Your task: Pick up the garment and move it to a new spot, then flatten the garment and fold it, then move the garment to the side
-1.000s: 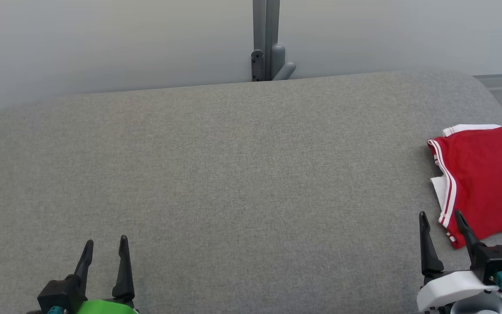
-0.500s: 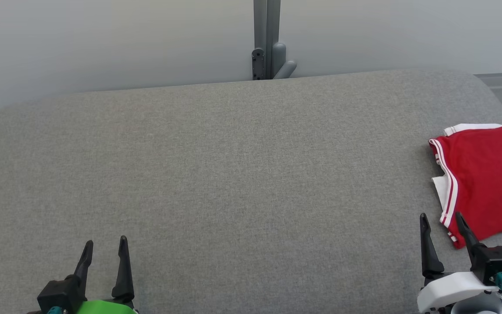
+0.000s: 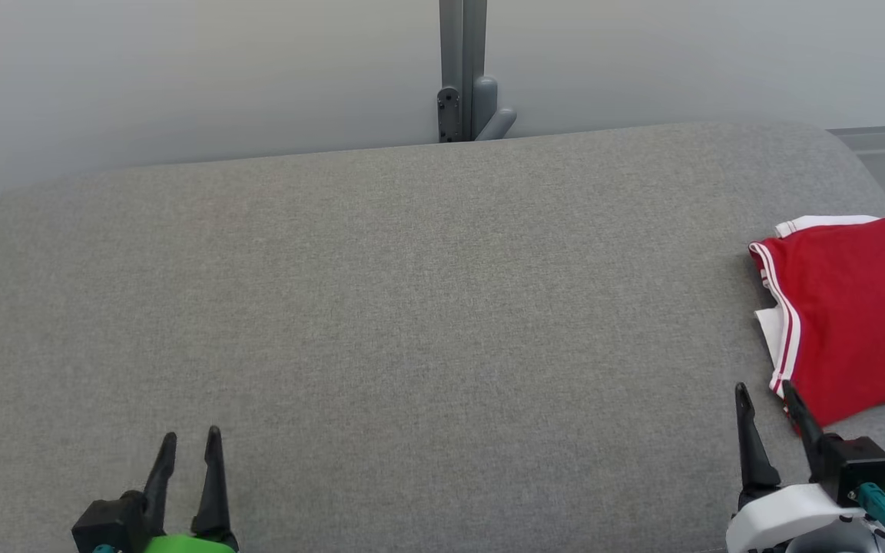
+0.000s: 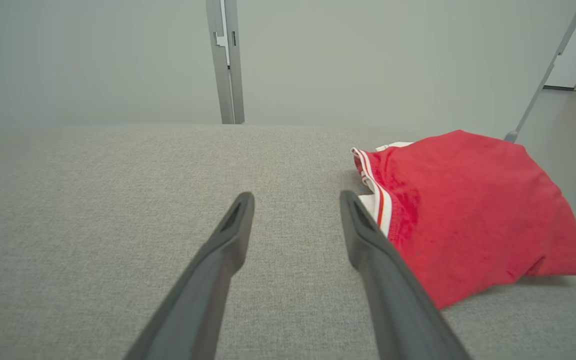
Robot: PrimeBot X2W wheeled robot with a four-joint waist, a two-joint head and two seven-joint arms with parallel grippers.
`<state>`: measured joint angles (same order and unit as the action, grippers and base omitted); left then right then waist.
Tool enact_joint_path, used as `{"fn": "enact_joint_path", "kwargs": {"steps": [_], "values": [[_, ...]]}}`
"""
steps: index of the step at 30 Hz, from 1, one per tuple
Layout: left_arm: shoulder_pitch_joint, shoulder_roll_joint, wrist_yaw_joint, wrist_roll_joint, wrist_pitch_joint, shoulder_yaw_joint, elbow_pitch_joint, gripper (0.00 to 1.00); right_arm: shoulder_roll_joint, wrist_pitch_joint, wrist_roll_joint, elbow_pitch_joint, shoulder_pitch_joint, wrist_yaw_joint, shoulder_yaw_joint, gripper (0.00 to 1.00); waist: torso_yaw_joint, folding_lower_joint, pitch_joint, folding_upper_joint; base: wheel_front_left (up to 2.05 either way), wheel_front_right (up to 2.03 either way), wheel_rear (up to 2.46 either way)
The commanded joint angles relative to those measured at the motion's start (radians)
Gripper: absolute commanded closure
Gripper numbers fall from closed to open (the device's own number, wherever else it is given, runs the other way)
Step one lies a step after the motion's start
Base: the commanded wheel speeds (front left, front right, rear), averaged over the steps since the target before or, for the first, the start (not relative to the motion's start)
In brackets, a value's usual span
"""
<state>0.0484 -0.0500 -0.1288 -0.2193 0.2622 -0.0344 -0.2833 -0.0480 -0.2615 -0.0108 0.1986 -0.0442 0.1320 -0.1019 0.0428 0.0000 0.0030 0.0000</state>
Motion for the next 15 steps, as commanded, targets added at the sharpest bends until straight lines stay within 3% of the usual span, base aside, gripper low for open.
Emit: {"fn": "enact_joint_path", "kwargs": {"steps": [1,4,15], "values": [[-0.001,0.000,0.000,-0.002,-0.001,0.000,0.000,1.00,0.000,0.001,-0.002,0.002,0.002,0.000,-0.001,1.00,0.000,0.0000,0.000,0.0000,0.00,0.00,0.00],[0.012,0.005,0.000,0.000,-0.006,0.002,-0.030,1.00,0.010,0.005,-0.001,0.032,-0.010,0.000,0.000,1.00,0.000,0.0000,0.000,0.0000,0.00,0.00,0.00],[-0.019,0.004,0.000,-0.225,-0.068,-0.013,-0.019,1.00,0.007,0.069,-0.259,0.037,0.021,0.000,-0.007,1.00,-0.004,0.0000,0.000,0.0000,0.00,0.00,0.00]]}}
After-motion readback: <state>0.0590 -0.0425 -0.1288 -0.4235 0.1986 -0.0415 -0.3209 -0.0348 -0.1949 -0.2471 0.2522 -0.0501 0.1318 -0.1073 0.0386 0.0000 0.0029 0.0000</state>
